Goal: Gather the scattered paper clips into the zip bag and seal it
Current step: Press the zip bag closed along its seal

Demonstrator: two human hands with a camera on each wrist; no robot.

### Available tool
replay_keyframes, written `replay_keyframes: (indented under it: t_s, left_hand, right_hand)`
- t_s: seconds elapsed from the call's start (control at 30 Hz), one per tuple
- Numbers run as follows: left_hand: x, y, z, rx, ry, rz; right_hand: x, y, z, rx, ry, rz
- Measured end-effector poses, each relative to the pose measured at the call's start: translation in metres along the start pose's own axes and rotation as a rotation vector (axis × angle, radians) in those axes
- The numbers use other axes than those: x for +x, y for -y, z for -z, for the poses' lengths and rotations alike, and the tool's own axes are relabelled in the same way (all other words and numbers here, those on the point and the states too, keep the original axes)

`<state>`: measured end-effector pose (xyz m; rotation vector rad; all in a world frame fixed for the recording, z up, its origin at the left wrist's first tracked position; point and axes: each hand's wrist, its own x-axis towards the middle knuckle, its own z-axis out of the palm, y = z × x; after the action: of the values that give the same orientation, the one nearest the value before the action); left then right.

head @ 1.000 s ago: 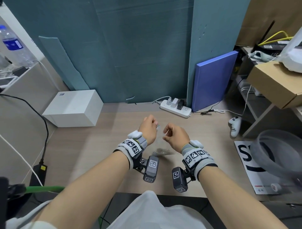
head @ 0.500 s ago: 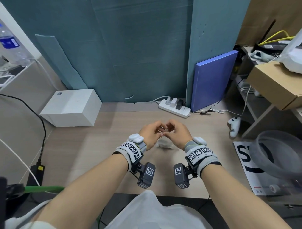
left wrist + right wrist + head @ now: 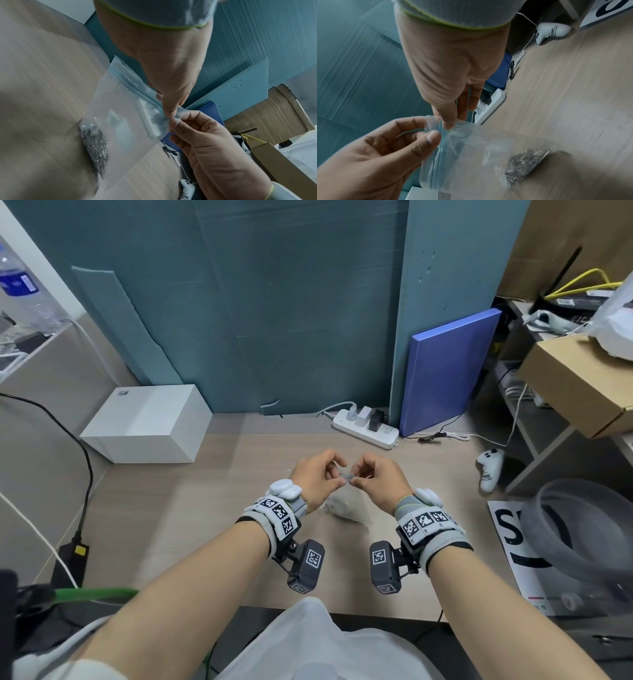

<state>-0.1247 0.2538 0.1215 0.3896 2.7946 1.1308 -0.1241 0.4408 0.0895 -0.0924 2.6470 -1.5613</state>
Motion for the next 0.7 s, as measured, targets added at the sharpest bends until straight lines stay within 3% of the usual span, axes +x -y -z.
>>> replay_keyframes:
  t_s: [0.17, 0.37, 0.7]
  left_hand:
    - [0.0018, 0.0013, -0.0042, 0.233, -0.022, -0.024]
    - [0.0048, -0.0009, -0.0055, 0.34, -0.083, -0.058]
    - [0.0082, -0.0023, -0.0045, 0.339, -0.126, -0.05]
  right_hand:
    - [0.0037, -0.0006, -0.0026, 0.067, -0.007, -0.029]
    - [0.0025, 0.0015, -0.0018, 0.076, 0.036, 0.013]
    - [0.0066, 0.0078, 0.0002, -0.062, 0.048, 0.041]
